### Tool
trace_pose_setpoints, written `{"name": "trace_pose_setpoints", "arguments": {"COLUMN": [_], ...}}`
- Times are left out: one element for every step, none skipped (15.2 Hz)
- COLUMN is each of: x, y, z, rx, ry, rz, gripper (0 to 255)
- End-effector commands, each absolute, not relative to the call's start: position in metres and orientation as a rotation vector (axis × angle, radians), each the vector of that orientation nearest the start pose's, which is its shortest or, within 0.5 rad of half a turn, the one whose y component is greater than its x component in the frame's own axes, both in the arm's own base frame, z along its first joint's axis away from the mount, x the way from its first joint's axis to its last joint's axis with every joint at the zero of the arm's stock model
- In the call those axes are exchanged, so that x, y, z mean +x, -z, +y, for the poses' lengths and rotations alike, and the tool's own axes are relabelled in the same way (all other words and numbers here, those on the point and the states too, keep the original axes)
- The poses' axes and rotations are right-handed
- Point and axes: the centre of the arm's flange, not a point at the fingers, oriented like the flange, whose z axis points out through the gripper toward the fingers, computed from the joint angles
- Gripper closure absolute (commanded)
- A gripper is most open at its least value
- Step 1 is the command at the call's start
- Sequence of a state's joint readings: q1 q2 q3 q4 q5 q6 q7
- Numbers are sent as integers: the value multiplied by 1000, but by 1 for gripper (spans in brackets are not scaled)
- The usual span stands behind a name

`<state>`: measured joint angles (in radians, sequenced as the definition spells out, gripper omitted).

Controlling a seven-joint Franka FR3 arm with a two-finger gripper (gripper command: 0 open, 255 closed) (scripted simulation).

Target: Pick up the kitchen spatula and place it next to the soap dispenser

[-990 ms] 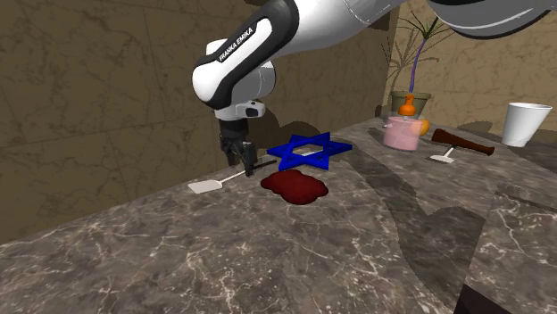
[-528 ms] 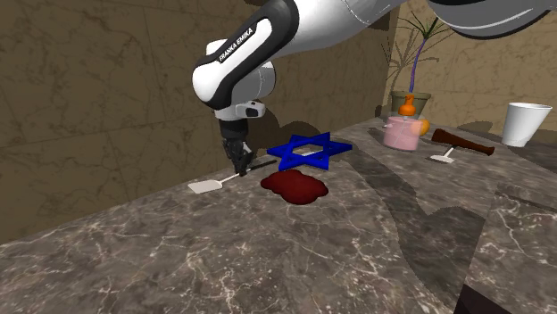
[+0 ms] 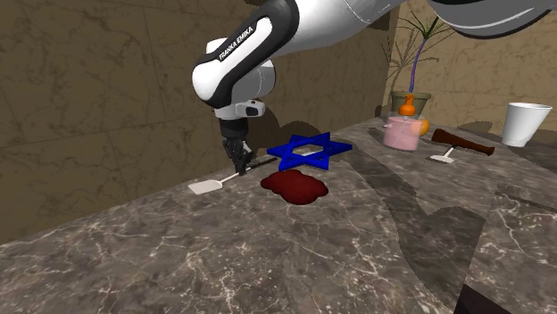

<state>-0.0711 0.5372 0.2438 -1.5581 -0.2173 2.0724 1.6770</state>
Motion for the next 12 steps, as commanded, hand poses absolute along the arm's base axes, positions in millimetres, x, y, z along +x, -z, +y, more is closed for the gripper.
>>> {"name": "trace_pose_setpoints", "arguments": {"x": [687,687,687,687,687,687,687,687,687,687,687,687], "y": [-349,-354,-360,-365,-370,-375,-381,-386,-391,-397,-402,-407], "z": [85,85,85,85,85,85,85,85,85,85,85,85], "rx": [-2402,-2402,-2402,-2402,-2402,-2402,-2402,-2402,-2402,-2402,-2402,-2402], "ry": [80,80,80,80,80,80,80,80,80,80,80,80], "rz": [2089,2089,2090,2090,2090,2090,2090,2090,2090,2090,2090,2090], "gripper": [255,255,255,255,255,255,255,255,255,255,255,255]}}
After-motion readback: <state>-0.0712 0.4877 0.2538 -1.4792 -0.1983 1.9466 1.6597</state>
